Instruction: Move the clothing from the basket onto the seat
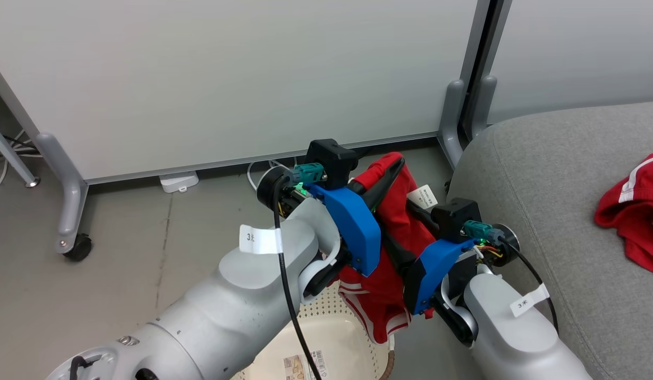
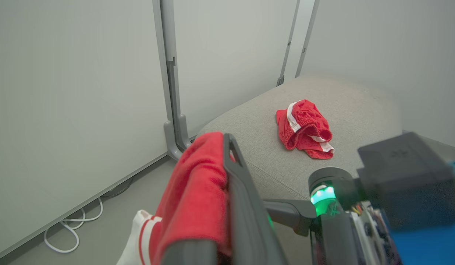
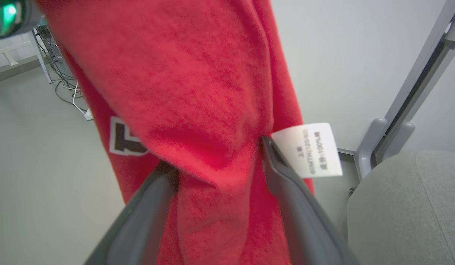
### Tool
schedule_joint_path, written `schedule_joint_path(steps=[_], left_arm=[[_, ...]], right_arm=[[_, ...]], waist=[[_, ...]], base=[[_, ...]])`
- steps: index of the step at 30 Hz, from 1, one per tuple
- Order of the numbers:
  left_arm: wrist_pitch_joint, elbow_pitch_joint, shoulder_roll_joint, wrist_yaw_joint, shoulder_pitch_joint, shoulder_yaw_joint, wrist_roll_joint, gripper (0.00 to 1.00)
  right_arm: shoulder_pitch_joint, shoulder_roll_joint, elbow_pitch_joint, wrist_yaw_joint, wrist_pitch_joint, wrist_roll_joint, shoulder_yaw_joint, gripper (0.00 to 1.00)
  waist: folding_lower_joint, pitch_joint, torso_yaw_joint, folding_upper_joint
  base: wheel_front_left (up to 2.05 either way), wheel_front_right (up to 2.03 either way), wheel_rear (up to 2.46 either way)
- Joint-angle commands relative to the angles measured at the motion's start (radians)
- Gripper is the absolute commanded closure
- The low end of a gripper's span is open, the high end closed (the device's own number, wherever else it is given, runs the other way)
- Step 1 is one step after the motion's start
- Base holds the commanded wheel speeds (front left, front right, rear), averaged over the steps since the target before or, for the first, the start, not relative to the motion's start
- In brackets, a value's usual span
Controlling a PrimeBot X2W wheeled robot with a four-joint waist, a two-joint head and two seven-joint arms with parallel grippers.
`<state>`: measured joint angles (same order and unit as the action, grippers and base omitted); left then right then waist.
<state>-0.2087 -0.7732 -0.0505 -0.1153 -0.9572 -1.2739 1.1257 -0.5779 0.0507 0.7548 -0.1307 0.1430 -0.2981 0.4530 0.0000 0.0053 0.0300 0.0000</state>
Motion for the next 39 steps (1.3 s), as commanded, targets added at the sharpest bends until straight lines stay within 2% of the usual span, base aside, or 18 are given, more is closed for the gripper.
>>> schedule_joint_path(steps=[1,5,7,8,9,23,36,37,38,39], left_arm=[[-0.001,0.004,0.0,0.003,-0.016,-0.002,-0.001,1.0],[-0.001,0.006,0.0,0.006,-0.017,-0.004,-0.001,1.0],[-0.002,0.004,0.0,0.006,-0.017,-0.004,-0.001,1.0],[-0.003,0.003,0.0,0.007,-0.017,-0.005,-0.001,1.0],[-0.004,0.002,0.0,0.007,-0.017,-0.005,0.0,1.0],[-0.015,-0.027,0.0,0.008,-0.013,-0.007,0.008,1.0],[-0.016,-0.04,0.0,0.005,-0.01,-0.007,0.013,1.0],[-0.016,-0.04,0.0,0.004,-0.009,-0.007,0.013,0.98],[-0.016,-0.041,0.0,0.005,-0.009,-0.008,0.013,0.84],[-0.017,-0.041,0.0,0.005,-0.01,-0.008,0.013,0.51]], right_arm=[[-0.026,0.0,0.022,0.0,0.009,-0.022,0.015,0.0],[-0.05,0.0,0.06,0.0,0.021,-0.073,0.059,0.0],[-0.061,0.0,0.075,0.0,0.026,-0.096,0.077,0.51],[-0.065,0.0,0.083,0.0,0.029,-0.106,0.086,0.63],[-0.069,0.0,0.09,0.0,0.033,-0.115,0.094,1.0],[-0.092,0.0,0.138,0.0,0.078,-0.196,0.178,1.0],[-0.104,0.0,0.17,0.0,0.094,-0.233,0.214,1.0],[-0.106,0.0,0.172,0.0,0.095,-0.237,0.216,1.0],[-0.108,0.0,0.175,0.0,0.095,-0.24,0.218,1.0],[-0.109,0.0,0.177,0.0,0.097,-0.242,0.219,1.0]], waist=[[0.0,0.001,0.002,0.0],[0.0,0.002,0.005,0.0],[0.0,0.002,0.005,0.0],[0.0,0.002,0.005,0.0],[0.0,0.002,0.004,0.0],[0.0,-0.002,-0.008,0.0],[0.0,-0.005,-0.016,0.0],[0.0,-0.006,-0.016,0.0],[0.0,-0.006,-0.016,0.0],[0.0,-0.006,-0.015,0.0]], base=[[0.0,0.0,0.0],[0.0,0.0,0.0],[0.0,0.0,0.0],[0.0,0.0,0.0],[0.0,0.0,0.0],[0.0,0.0,0.0],[0.0,0.0,0.0],[0.0,0.0,0.0],[0.0,0.0,0.0],[0.0,0.0,0.0]])
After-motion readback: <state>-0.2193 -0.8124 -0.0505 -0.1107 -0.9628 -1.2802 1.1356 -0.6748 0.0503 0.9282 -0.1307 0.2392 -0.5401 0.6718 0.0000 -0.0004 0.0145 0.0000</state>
